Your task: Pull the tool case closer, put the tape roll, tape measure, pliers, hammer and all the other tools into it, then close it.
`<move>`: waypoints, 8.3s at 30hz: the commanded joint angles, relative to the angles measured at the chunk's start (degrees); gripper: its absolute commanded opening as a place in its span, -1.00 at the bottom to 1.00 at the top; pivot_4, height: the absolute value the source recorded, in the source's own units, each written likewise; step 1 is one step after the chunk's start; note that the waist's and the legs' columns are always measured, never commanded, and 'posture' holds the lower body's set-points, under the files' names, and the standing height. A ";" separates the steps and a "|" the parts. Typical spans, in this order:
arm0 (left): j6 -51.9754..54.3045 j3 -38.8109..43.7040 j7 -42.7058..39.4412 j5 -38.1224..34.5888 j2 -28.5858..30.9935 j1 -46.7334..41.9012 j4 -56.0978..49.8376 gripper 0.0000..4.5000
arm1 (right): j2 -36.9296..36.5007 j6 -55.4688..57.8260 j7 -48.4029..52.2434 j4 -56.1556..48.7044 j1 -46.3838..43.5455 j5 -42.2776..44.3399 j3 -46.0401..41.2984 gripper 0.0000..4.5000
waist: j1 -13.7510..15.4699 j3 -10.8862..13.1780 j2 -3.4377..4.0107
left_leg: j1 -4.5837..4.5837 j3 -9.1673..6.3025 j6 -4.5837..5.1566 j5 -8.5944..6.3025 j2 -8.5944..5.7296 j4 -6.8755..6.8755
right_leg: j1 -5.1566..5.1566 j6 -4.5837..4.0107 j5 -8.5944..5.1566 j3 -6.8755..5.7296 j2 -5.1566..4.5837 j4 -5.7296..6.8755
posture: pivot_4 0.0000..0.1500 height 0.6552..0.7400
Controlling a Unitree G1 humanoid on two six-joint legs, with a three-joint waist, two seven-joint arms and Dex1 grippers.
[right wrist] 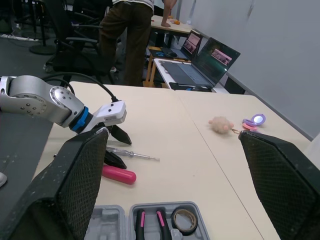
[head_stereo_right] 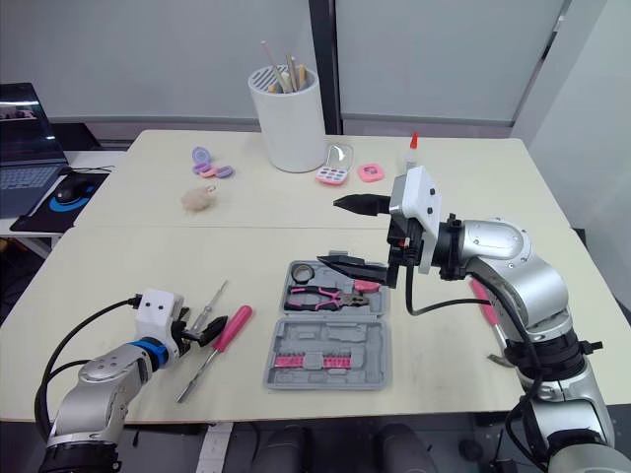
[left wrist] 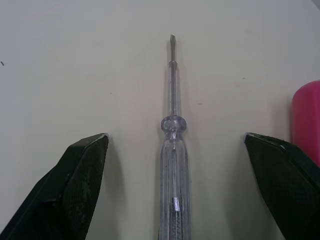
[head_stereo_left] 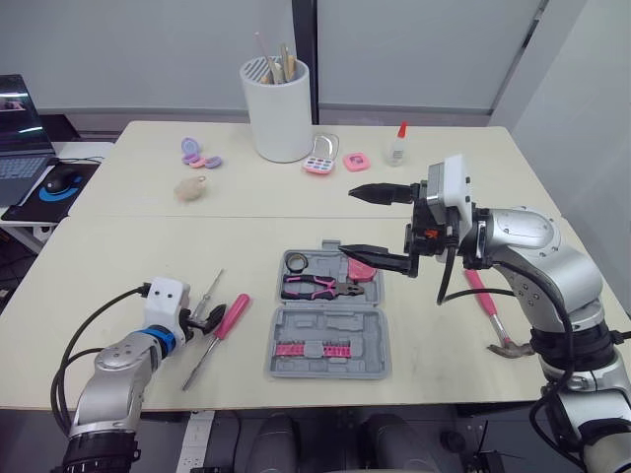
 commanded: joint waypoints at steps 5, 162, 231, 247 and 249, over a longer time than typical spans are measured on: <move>-0.42 -0.58 0.69 0.61 -0.27 -0.45 0.98 0.18 | -0.33 -0.03 -0.55 -2.24 -0.38 0.79 -0.97 1.00 | -0.04 0.00 0.00 | 0.02 -0.01 0.00 0.00 0.01 0.00 | 0.01 0.00 0.00 -0.01 0.01 0.00 | 1.00 1.00; -2.93 13.43 -40.94 -12.21 25.35 -2.10 2.80 0.85 | -24.68 -11.07 7.44 15.89 27.12 -8.48 -25.18 1.00 | -0.05 0.12 0.26 | 0.06 0.07 0.00 0.00 0.09 0.06 | 0.15 0.07 0.03 0.09 0.19 -0.26 | 1.00 1.00; 5.05 -18.37 -40.64 -22.77 12.53 -28.66 -32.40 0.99 | -24.29 4.27 2.77 8.56 47.76 -8.01 -28.28 1.00 | -0.12 0.05 0.34 | 0.17 0.16 -0.01 0.01 -0.01 0.12 | 0.42 0.18 0.03 0.18 0.54 -0.33 | 1.00 1.00; 5.22 -18.37 -36.16 -21.19 12.22 -24.09 -35.97 0.99 | -16.38 4.36 -9.73 23.77 34.86 -16.98 -14.10 1.00 | 0.09 0.04 0.37 | 0.15 0.09 -0.01 0.01 -0.01 0.14 | 0.40 0.15 0.05 0.20 0.50 -0.35 | 1.00 1.00; 5.84 -18.72 -35.24 -21.51 11.84 -24.29 -36.68 0.99 | -15.58 4.46 -10.30 25.54 33.87 -16.84 -14.49 1.00 | 0.09 0.04 0.36 | 0.16 0.09 -0.01 0.01 -0.01 0.14 | 0.41 0.16 0.05 0.20 0.50 -0.35 | 1.00 1.00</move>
